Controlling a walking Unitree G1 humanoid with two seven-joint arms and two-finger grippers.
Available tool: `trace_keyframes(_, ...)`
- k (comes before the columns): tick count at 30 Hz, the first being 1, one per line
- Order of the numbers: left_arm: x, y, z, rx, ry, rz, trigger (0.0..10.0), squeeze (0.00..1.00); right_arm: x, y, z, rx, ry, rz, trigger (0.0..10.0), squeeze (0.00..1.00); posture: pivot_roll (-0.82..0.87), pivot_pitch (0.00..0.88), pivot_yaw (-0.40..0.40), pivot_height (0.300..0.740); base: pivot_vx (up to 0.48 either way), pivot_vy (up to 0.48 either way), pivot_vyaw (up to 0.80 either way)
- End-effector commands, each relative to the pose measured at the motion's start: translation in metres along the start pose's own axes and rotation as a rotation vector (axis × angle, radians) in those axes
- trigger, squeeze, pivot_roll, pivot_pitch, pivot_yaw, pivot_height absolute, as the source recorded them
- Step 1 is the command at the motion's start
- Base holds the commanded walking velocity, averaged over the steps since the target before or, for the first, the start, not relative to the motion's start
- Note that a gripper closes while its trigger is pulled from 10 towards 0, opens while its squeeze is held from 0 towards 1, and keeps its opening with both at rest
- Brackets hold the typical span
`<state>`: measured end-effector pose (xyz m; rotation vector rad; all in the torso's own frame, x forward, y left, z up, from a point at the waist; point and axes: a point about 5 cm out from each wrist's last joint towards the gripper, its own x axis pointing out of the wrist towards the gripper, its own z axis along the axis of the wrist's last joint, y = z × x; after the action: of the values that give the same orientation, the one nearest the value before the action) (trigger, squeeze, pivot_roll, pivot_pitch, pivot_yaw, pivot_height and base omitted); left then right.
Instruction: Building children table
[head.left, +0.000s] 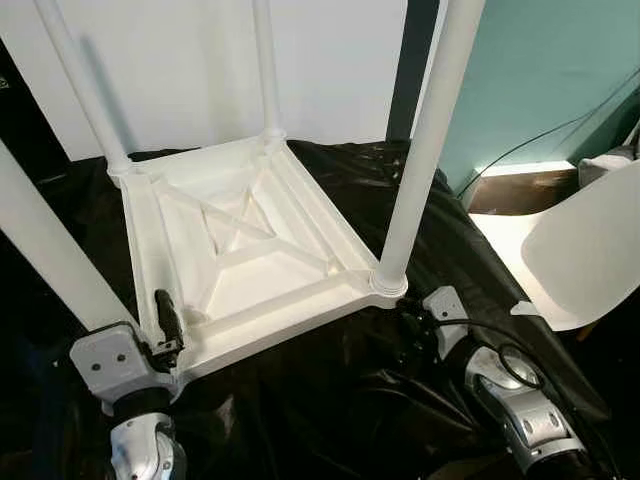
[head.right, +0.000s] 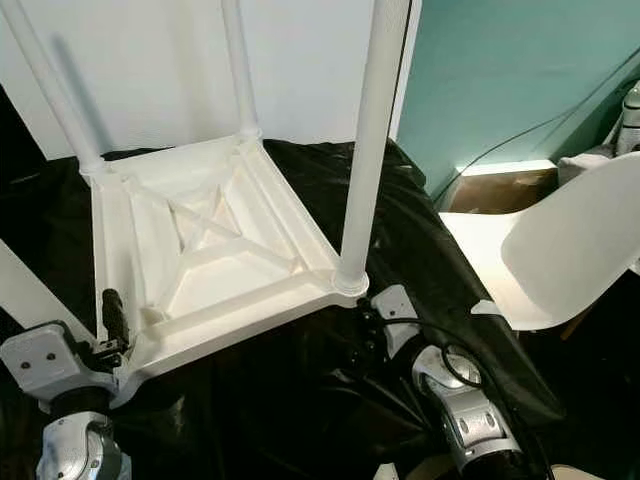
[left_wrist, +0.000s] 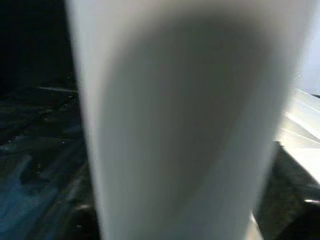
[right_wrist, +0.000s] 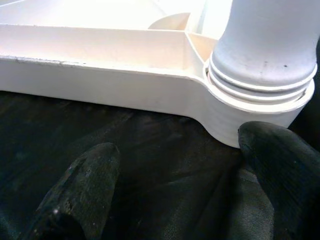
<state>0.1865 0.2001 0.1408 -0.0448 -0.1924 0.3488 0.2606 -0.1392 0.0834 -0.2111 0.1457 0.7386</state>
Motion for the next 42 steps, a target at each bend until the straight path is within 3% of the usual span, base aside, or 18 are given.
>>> trace_keyframes(1,0.002,-0.013,-0.005,-0.065,0.03,-0.013,10.0,0.2,0.005,0.003,0.011,-0.037,-0.046,0.022,10.0,0.0,0.2,0.0,-0.007,0.74,0.0,0.0,0.0)
trace_keyframes(2,0.001,-0.016,-0.007,-0.062,0.045,-0.036,10.0,0.2,0.005,0.004,0.012,-0.045,-0.048,0.024,10.0,0.0,0.2,0.0,-0.004,0.74,0.0,0.0,0.0)
trace_keyframes(3,-0.001,-0.02,-0.01,-0.056,0.064,-0.074,10.0,0.06,0.006,0.005,0.014,-0.07,-0.051,0.027,10.0,0.0,0.2,0.0,-0.002,0.74,0.0,0.0,0.0)
trace_keyframes(4,-0.001,-0.02,-0.01,-0.056,0.064,-0.074,10.0,0.06,0.006,0.005,0.014,-0.07,-0.051,0.027,10.0,0.0,0.2,0.0,-0.002,0.74,0.0,0.0,0.0)
trace_keyframes(5,-0.002,-0.027,-0.014,-0.038,0.092,-0.133,10.0,0.0,0.007,0.009,0.016,-0.142,-0.054,0.04,10.0,0.0,0.2,0.0,0.001,0.74,0.0,0.0,0.0)
trace_keyframes(7,0.0,-0.029,-0.016,-0.014,0.097,-0.172,10.0,0.0,0.009,0.01,0.021,-0.197,-0.066,0.047,10.0,0.0,0.2,0.0,0.002,0.74,0.0,0.0,0.0)
trace_keyframes(15,0.012,-0.026,-0.012,0.06,0.068,-0.254,10.0,0.0,0.013,0.01,0.03,-0.218,-0.097,0.044,10.0,0.0,0.2,0.0,0.002,0.74,0.0,0.0,0.0)
trace_keyframes(33,0.035,-0.015,-0.003,0.113,0.021,-0.263,10.0,0.0,0.014,0.01,0.027,-0.324,-0.085,0.065,10.0,0.0,0.19,0.0,-0.004,0.74,0.0,0.0,0.0)
trace_keyframes(38,0.028,-0.031,-0.024,0.107,0.115,-0.313,10.0,0.0,0.016,0.01,0.027,-0.335,-0.085,0.064,10.0,0.0,0.18,0.0,-0.005,0.74,0.0,0.0,0.0)
trace_keyframes(42,0.035,-0.042,-0.031,0.083,0.132,-0.301,10.0,0.0,0.017,0.012,0.026,-0.341,-0.084,0.066,10.0,0.0,0.18,0.0,-0.007,0.74,0.0,0.0,0.0)
